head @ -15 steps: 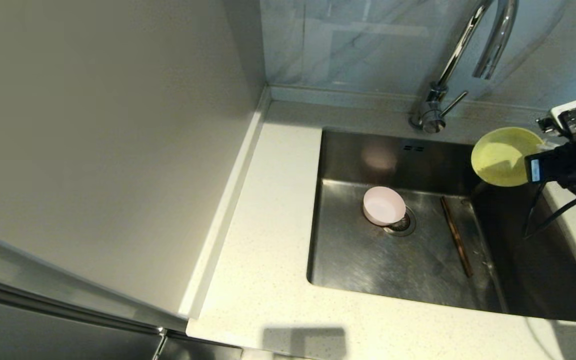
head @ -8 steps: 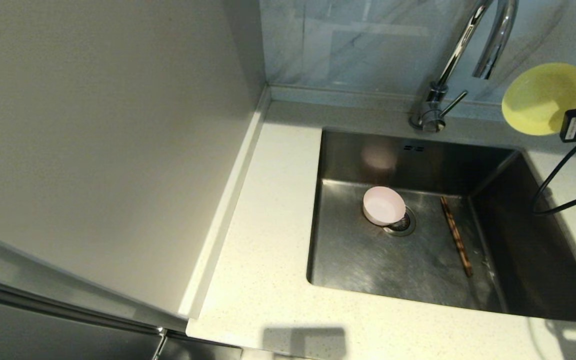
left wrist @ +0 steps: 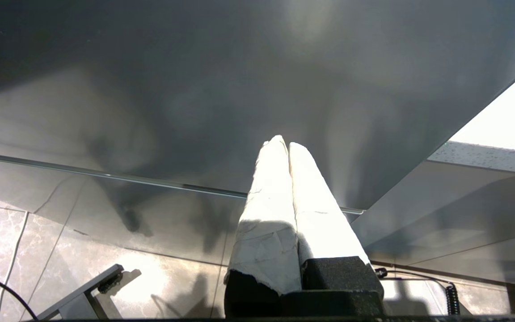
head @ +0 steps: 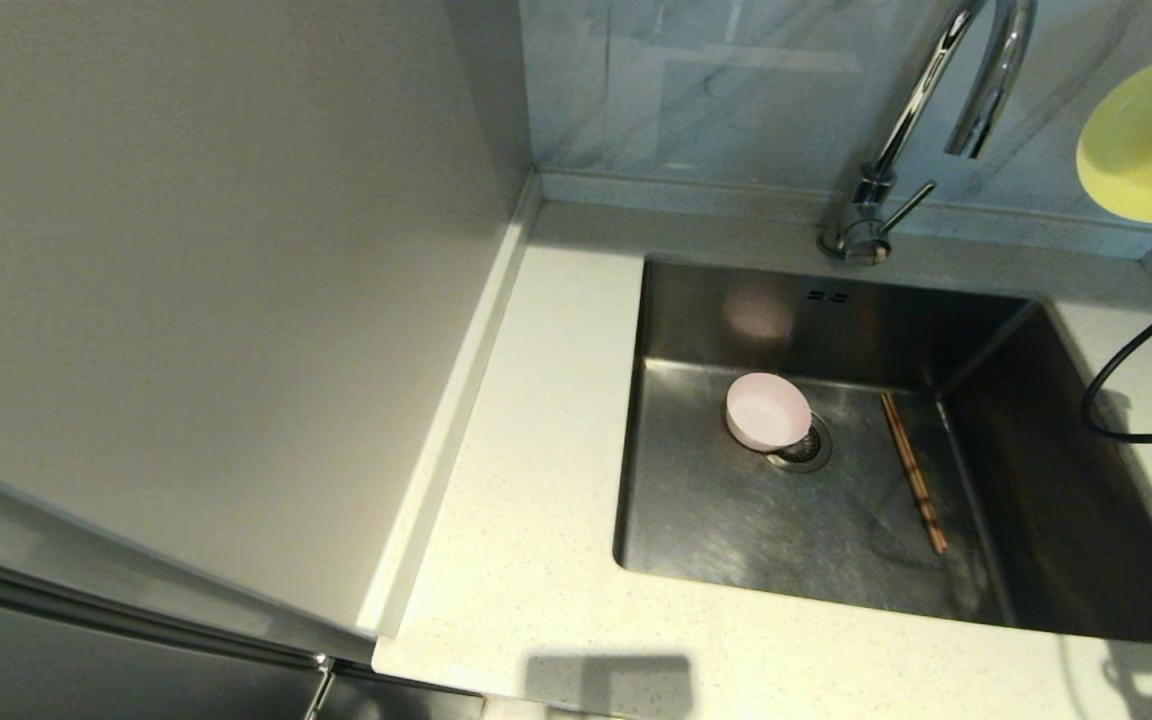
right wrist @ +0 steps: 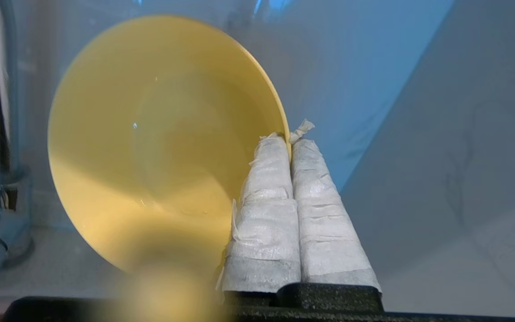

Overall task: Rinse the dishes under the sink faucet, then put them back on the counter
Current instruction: Put a bowl back to the table from the sink

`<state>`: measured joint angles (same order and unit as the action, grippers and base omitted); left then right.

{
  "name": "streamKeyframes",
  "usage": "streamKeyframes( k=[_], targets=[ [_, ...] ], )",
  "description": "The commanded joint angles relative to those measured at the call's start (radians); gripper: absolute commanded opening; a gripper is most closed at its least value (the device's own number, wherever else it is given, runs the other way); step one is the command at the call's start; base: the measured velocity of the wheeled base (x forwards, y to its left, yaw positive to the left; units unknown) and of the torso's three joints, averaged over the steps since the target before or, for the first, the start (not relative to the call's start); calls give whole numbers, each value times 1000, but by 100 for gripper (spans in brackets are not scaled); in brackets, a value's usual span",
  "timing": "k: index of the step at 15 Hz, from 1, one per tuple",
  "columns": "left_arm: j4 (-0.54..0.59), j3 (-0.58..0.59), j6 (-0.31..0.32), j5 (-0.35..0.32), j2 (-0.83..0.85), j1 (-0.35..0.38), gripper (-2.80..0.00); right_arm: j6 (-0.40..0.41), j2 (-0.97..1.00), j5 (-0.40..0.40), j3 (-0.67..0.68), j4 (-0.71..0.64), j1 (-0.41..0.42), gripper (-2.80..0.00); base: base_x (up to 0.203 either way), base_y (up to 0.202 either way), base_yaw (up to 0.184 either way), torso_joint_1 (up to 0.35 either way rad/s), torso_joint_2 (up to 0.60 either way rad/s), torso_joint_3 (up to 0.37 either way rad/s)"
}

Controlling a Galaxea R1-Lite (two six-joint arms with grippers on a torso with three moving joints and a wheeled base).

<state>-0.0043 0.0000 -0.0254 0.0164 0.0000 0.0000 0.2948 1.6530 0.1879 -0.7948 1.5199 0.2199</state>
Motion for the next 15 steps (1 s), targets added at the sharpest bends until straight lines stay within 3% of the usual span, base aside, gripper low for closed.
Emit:
streamKeyframes(
  k=[1, 6, 8, 11, 15],
  targets=[
    [0, 0, -1, 1, -3, 0, -280, 1, -5, -1, 14, 10, 4, -280, 0, 0, 0, 0, 0, 0],
    [0, 0, -1, 1, -3, 0, -280, 1, -2, -2, 2, 8, 4, -280, 0, 0, 0, 0, 0, 0],
    [0, 0, -1, 1, -3, 0, -280, 1, -5, -2, -10, -82, 6, -280, 0, 0, 0, 0, 0, 0],
    [0, 0, -1, 1, -3, 0, -280, 1, -34, 0, -89, -447, 38, -280, 0, 0, 0, 0, 0, 0],
    [0, 0, -1, 1, -3, 0, -280, -20, -45, 0, -416, -1107, 102, -280, 0, 0, 0, 0, 0, 0]
  ],
)
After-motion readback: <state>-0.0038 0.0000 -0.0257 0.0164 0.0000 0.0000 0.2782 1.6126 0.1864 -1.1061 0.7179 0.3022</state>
